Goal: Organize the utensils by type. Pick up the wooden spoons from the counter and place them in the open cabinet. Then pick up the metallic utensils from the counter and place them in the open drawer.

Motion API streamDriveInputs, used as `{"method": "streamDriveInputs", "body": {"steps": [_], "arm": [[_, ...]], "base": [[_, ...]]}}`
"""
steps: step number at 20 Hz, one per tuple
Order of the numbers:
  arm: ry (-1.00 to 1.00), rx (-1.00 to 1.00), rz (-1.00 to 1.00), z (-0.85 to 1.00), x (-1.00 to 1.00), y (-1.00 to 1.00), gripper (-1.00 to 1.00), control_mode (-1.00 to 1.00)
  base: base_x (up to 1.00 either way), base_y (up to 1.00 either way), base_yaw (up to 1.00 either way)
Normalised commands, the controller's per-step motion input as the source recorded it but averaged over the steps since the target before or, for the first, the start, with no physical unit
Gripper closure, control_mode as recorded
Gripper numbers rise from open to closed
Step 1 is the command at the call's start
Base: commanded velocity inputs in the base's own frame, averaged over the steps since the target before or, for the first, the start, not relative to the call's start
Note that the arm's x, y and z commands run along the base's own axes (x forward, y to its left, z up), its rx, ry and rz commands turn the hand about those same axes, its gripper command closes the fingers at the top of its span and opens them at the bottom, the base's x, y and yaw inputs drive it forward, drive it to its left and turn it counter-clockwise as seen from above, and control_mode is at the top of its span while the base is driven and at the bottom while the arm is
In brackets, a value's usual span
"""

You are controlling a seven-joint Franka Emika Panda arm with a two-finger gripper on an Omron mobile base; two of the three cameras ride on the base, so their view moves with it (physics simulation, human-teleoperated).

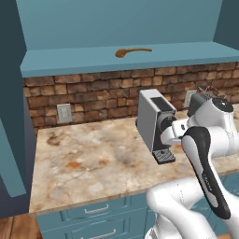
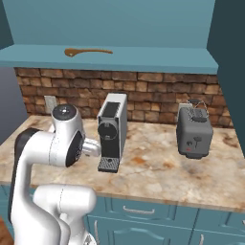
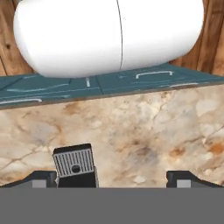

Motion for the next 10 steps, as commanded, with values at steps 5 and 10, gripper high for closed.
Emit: {"method": "streamDriveInputs", "body": {"steps": [5,10], "arm": [[0.0,-0.05,0.0,-0.18,-0.06,0.0,-1.0,1.0],[0.0,0.0,0.0,0.0,0.0,0.0,-1.0,1.0]], "base": [[-0.11,-0.01,0.01],[-0.44,-0.06,0.07]]}}
